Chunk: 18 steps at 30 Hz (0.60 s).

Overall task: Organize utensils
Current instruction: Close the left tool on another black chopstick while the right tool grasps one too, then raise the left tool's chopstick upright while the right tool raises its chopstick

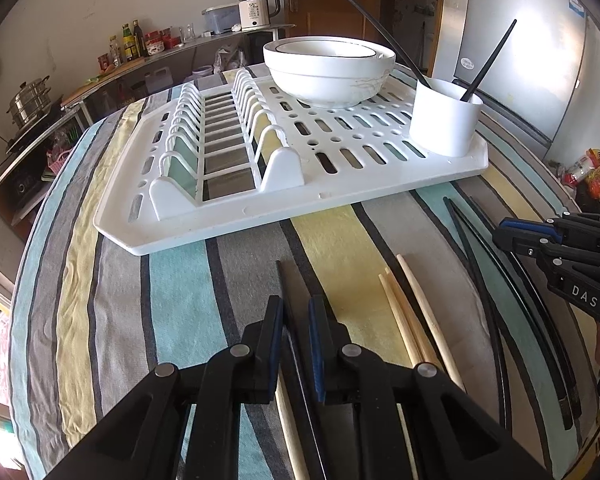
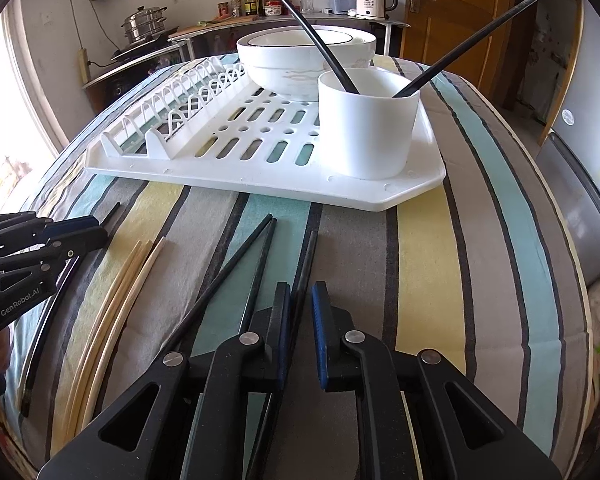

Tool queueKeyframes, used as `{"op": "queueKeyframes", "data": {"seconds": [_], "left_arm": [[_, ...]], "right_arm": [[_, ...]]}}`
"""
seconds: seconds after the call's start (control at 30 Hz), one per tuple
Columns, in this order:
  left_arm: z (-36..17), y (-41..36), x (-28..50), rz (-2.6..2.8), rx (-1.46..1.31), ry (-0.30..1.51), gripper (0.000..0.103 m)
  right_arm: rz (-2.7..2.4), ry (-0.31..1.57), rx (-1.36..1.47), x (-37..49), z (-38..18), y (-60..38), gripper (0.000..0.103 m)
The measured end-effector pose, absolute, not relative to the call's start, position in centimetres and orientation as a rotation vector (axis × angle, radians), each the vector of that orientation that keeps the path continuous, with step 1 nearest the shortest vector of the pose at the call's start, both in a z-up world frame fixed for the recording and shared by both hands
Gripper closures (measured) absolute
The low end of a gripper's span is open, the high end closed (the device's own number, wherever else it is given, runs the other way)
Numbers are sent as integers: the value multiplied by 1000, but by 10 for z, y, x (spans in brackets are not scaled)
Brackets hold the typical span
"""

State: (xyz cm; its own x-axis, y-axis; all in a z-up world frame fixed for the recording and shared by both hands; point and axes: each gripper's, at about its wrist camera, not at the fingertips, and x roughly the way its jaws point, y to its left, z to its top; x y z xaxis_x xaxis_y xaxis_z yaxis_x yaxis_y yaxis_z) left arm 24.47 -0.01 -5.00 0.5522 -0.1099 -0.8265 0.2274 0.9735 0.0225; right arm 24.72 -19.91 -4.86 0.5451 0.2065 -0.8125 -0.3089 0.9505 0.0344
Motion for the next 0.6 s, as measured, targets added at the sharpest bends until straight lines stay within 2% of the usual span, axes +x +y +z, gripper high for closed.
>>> {"op": "queueKeyframes", "data": {"seconds": [0.07,0.4,0.6], "left_arm": [[-50,-1,245,-196,135,967,97],[-45,1,243,-227,81,985,99],[-17,1,231,-254,57,924,99]], "right_arm": [[309,948,-116,248,-49,-199,96],[337,918,-76,241,-40,-204,97],[354,859,-50,230,-20,-210,97]]}}
